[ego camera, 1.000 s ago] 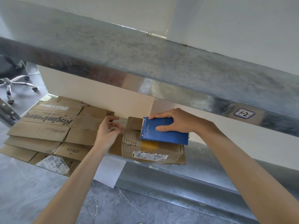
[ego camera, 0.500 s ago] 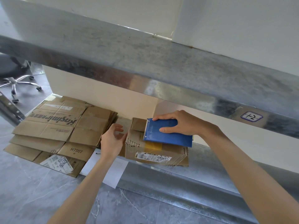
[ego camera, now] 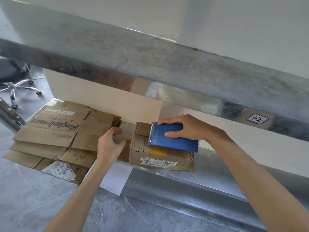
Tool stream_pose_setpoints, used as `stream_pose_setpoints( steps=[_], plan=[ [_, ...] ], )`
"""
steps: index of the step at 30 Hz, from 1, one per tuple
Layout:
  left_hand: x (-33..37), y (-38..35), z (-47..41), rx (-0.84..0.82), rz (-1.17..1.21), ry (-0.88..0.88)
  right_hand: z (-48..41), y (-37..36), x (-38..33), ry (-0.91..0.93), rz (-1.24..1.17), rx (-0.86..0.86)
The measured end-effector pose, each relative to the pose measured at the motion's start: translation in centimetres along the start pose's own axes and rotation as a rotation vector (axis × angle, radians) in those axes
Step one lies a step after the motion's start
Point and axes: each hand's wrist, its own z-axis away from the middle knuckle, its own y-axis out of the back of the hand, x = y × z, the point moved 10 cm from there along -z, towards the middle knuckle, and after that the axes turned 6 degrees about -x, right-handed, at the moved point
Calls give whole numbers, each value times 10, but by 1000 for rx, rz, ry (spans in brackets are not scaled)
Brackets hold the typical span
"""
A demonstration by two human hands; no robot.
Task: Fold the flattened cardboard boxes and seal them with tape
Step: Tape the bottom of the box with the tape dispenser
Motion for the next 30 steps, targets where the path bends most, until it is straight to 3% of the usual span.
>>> stream_pose_setpoints(
  steps=[3, 7, 9, 13, 30],
  plan=[
    [30, 5, -4, -95, 13, -159, -1, 0, 0, 0, -16, -5],
    [72, -36, 6, -466, -81, -340, -2, 2, -3, 3, -3, -18],
    [76, -53, 9, -546, -163, -365, -3, 3, -3, 1, 4, -18],
    [81, -70, 1, -529, -254, -393, -2, 4, -5, 8, 19, -17],
    [69, -77, -4, -506, -200, -446, 30, 9, 30, -33, -117, -72]
  ],
)
